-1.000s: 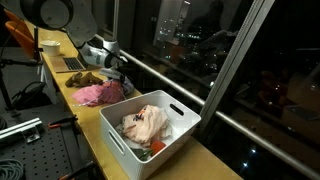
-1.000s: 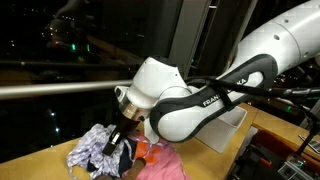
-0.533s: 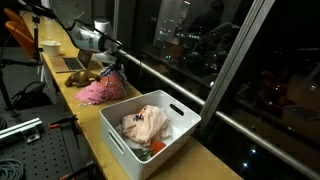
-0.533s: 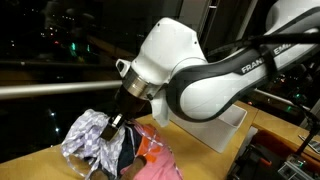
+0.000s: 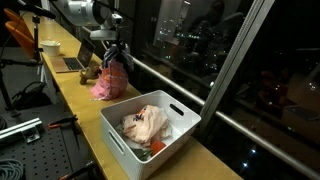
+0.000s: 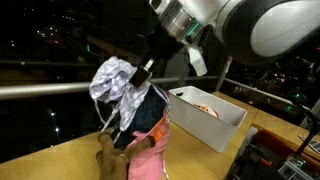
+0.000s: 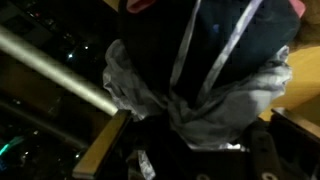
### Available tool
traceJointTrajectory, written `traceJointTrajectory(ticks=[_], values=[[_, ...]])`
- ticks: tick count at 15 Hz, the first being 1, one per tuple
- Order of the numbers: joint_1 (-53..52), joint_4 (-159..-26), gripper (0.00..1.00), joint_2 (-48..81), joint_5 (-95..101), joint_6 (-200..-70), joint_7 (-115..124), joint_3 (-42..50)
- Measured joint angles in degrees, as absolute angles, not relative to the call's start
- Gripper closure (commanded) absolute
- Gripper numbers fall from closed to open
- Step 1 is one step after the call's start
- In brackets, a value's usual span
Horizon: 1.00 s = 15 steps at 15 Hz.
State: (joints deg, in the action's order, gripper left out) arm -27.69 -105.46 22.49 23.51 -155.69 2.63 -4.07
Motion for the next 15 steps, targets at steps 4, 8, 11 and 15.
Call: traceJointTrajectory(ticks=[4, 8, 11, 15], values=[[-26.2, -109.9, 0.93, 11.1, 28.5, -151.2, 4.9, -3.0], [-22.4, -113.4, 0.93, 0.6, 29.7, -145.4, 4.8, -5.2], [-18.8, -115.6, 0.93, -5.5, 29.7, -141.9, 4.3, -7.0], [-13.8, -117.3, 0.93, -11.6, 29.7, -137.8, 1.0, -7.4]])
